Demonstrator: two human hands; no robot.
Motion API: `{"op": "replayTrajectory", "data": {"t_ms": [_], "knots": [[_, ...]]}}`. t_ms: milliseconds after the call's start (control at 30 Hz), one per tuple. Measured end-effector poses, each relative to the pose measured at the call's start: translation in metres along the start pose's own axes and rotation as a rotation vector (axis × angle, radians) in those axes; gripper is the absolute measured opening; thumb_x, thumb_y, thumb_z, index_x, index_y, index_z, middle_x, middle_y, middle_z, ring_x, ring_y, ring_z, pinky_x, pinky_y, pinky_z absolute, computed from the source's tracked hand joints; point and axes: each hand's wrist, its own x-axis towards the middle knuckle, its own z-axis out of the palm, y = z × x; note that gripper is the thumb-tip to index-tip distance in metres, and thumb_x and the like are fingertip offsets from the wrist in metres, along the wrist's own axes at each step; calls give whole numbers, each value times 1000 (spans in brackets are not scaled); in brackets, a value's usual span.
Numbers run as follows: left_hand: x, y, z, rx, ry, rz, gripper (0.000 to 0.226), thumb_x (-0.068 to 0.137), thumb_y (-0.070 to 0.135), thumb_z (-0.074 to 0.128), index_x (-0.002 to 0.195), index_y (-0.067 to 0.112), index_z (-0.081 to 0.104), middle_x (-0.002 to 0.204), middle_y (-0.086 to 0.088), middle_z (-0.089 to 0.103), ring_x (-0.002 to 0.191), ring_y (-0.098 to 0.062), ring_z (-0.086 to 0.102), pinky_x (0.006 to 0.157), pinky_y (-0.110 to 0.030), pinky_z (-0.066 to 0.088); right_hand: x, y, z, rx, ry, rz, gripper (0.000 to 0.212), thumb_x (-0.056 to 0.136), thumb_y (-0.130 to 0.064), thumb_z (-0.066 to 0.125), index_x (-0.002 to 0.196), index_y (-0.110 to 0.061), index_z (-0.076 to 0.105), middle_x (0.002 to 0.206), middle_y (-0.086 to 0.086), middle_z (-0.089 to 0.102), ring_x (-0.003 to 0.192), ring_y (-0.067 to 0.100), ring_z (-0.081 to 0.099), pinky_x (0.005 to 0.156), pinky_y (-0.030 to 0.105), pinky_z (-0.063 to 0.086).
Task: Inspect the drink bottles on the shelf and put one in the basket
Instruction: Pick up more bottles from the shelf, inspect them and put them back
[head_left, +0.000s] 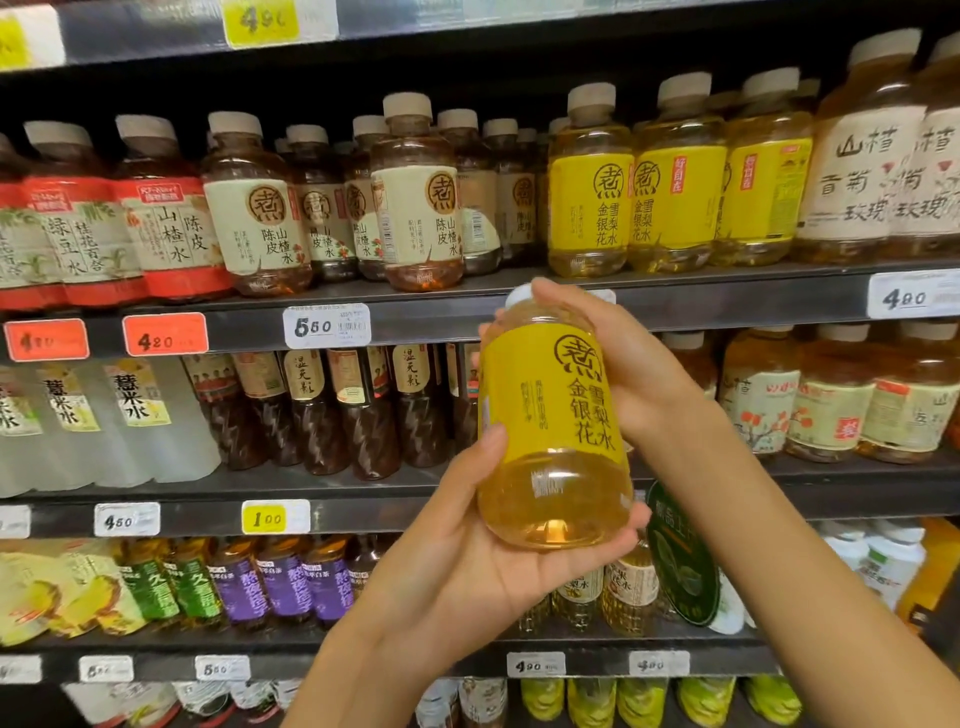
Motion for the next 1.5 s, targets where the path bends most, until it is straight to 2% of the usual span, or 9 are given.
{"op": "replayTrajectory", "data": {"t_ms": [133,267,367,500,700,900,1133,1333,1500], "knots": [[4,3,-17,182,-13,100,78,69,29,85,135,4,51,137,-30,49,126,-49,47,104,-52,42,-9,-10,6,-62,-14,-223,32,79,-37,63,96,-11,67,93,8,71,85,21,68,75,34,58],[7,0,-32,575,181,251,86,60,42,88,132,12,50,128,-12,63,120,-32,59,100,-47,48,-23,-13,17,-273,20,-421,34,86,-35,60,103,-6,65,88,1,75,77,12,70,65,24,55],[10,-3,-36,863,277,303,92,49,52,89,127,21,51,118,-4,69,109,-23,66,86,-27,54,-33,-11,25,-405,22,-531,35,84,-34,64,111,-11,62,96,5,75,88,15,70,73,24,55],[11,0,-43,965,196,347,66,50,44,91,110,39,63,116,2,70,106,-18,68,83,-24,55,-42,-8,29,-540,-31,-618,32,89,-28,57,118,-13,58,102,6,75,99,16,70,82,27,55],[13,2,-44,961,164,354,64,56,35,91,114,32,64,117,-2,70,108,-20,66,86,-26,53,-50,-9,12,-570,-102,-610,77,71,-67,60,131,-20,49,128,5,63,118,23,61,96,45,51],[16,3,-45,1076,184,377,66,70,15,79,127,26,49,120,4,68,108,-13,66,85,-20,52,-50,-2,13,-541,-59,-756,36,86,-15,64,120,-8,53,97,-2,74,99,17,68,82,28,53],[30,-2,-44,1390,344,648,85,66,28,85,135,41,36,125,19,58,117,-3,57,94,-22,49,-57,15,23,-846,45,-1090,42,82,-18,65,121,-8,50,115,13,63,113,18,58,95,28,45],[39,7,-45,1426,402,817,79,70,39,79,134,7,45,130,0,57,120,-8,55,95,-20,47,-63,22,23,-1065,-75,-1168,59,77,-25,73,127,-9,45,126,2,57,127,26,49,106,42,39],[33,9,-45,1405,434,990,69,67,36,74,127,20,44,128,-13,52,118,-26,54,99,-50,47,-69,27,13,-1146,-121,-1231,56,67,-29,82,112,-4,58,124,12,57,125,27,51,106,41,37]]}}
